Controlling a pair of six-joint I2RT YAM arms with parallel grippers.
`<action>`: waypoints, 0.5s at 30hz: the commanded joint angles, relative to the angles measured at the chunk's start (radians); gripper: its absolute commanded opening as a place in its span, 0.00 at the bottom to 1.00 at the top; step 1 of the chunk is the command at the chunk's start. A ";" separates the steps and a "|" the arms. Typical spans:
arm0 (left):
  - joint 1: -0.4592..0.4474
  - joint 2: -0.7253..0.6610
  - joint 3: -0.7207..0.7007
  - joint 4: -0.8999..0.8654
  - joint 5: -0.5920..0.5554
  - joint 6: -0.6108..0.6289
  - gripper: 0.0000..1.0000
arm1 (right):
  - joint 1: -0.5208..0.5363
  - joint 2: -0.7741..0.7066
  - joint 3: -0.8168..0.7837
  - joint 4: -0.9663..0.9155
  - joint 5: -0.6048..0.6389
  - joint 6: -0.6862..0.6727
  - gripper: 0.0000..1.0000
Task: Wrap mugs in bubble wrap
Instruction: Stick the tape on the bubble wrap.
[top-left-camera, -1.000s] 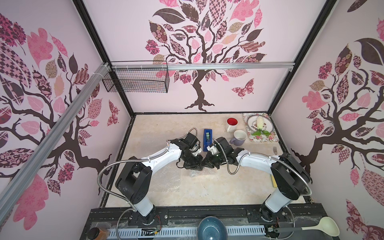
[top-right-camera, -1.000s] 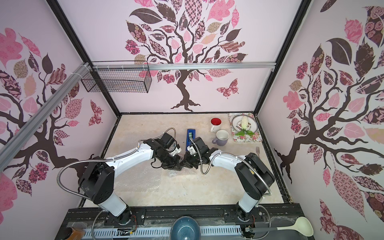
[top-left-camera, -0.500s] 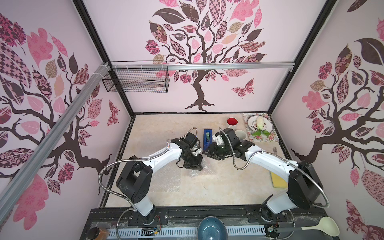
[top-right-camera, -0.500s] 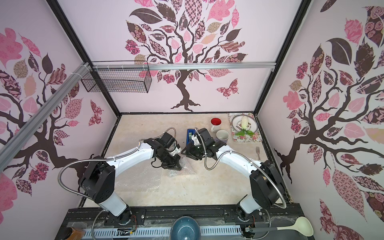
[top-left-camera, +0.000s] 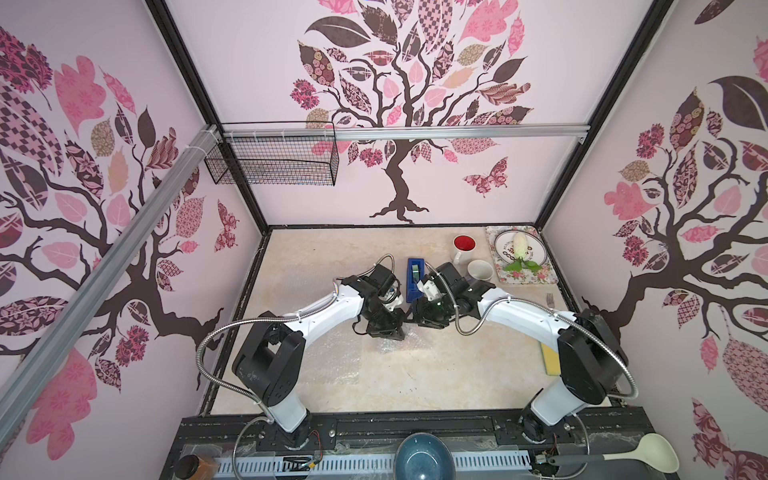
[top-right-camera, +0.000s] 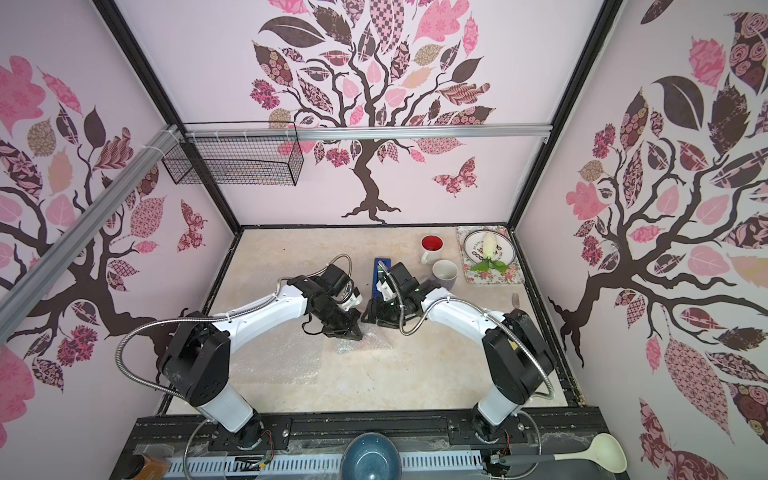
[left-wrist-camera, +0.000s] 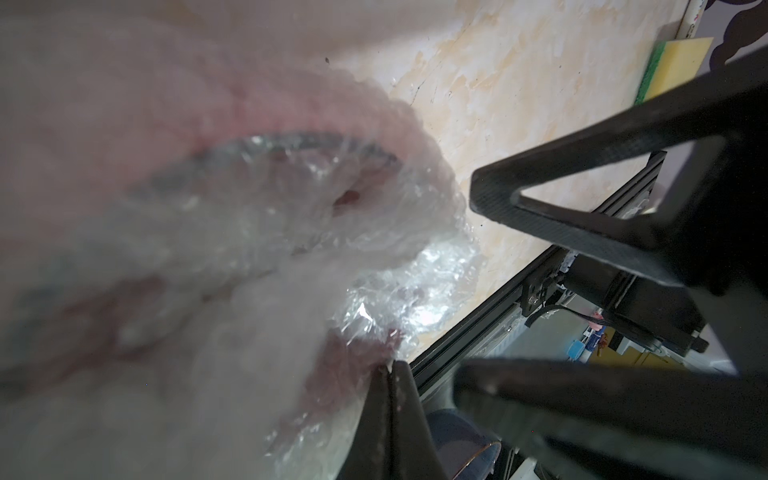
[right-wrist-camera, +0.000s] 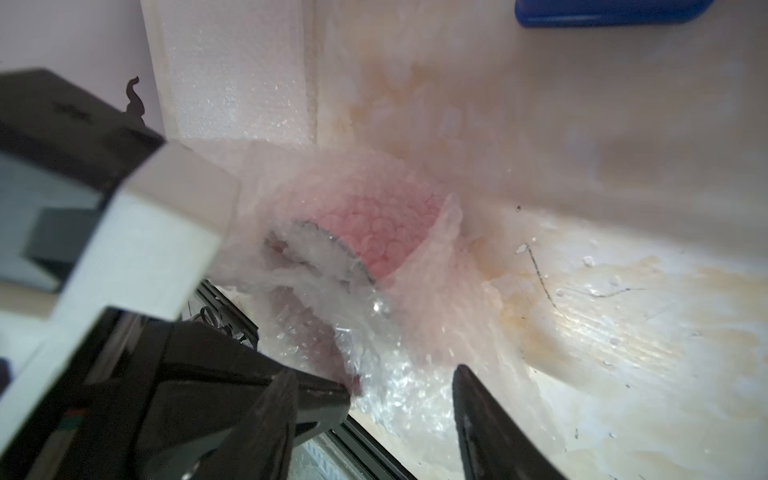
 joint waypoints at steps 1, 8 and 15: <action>0.011 0.037 0.027 -0.011 -0.088 0.014 0.00 | 0.010 0.047 -0.008 0.007 0.022 -0.023 0.60; 0.026 0.030 0.079 -0.021 -0.054 0.010 0.00 | 0.016 0.100 -0.020 0.036 0.073 -0.012 0.58; 0.080 -0.052 0.150 -0.023 0.043 -0.033 0.15 | 0.017 0.099 -0.018 0.035 0.095 -0.006 0.57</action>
